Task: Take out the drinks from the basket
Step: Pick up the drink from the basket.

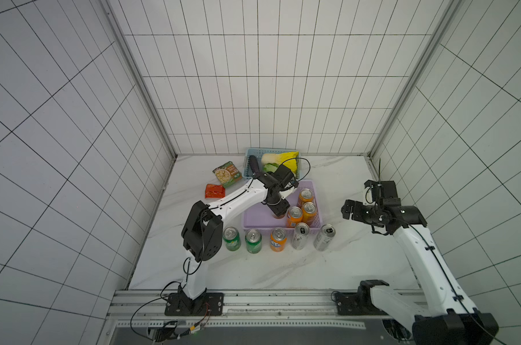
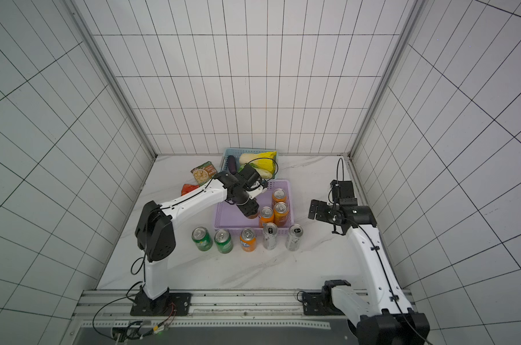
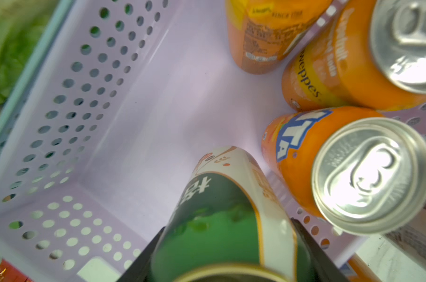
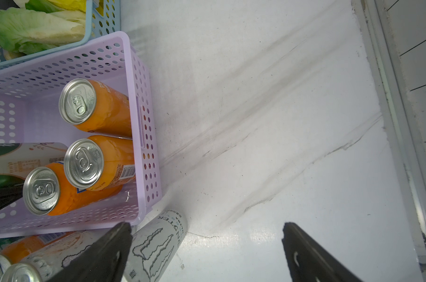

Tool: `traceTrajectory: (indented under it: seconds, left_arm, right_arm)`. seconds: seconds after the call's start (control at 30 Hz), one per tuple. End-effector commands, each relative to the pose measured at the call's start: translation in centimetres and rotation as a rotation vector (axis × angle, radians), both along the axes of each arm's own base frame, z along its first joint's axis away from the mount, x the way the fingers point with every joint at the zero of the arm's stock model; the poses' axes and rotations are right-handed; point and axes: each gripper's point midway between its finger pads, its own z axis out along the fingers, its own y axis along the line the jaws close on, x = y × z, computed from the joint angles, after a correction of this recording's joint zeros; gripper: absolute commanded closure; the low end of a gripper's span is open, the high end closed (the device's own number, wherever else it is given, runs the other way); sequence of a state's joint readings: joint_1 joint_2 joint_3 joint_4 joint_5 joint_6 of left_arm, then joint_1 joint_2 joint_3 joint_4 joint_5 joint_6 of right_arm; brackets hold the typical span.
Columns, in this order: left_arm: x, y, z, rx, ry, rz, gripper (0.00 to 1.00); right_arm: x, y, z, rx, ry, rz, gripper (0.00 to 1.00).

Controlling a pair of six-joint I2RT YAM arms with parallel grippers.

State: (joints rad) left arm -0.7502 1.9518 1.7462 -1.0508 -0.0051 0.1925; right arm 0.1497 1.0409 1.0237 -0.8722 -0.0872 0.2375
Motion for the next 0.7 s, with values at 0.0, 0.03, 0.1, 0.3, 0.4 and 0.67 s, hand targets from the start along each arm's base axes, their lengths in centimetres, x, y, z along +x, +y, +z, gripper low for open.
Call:
traceTrajectory:
  seconds: [0.0,0.03,0.1,0.3,0.4,0.67]
  left_arm:
    - [0.7,-0.2,5.1,-0.09,-0.119,0.041,0.46]
    - [0.6,0.0,5.6,-0.092,-0.126,0.047,0.46]
    - [0.3,0.5,6.7,-0.1,-0.135,0.065,0.46]
    - [-0.7,1.9,10.1,-0.129,-0.165,0.105,0.46]
    - [-1.4,2.4,12.0,-0.166,-0.187,0.11,0.46]
    - [-4.1,4.0,15.6,-0.248,-0.232,0.109,0.46]
  right_arm:
    - [-0.4,-0.7,-0.6,-0.021,0.005,-0.013,0.01]
    - [-0.3,-0.7,-0.6,-0.021,0.004,-0.014,0.01]
    - [-0.3,-0.7,-0.6,-0.019,0.004,-0.013,0.0]
    - [-0.3,-0.6,-0.6,-0.017,0.007,-0.014,0.0]
    - [-0.3,-0.6,-0.7,-0.015,0.009,-0.012,0.0]
    - [-0.2,-0.6,-0.6,-0.014,0.006,-0.014,0.0]
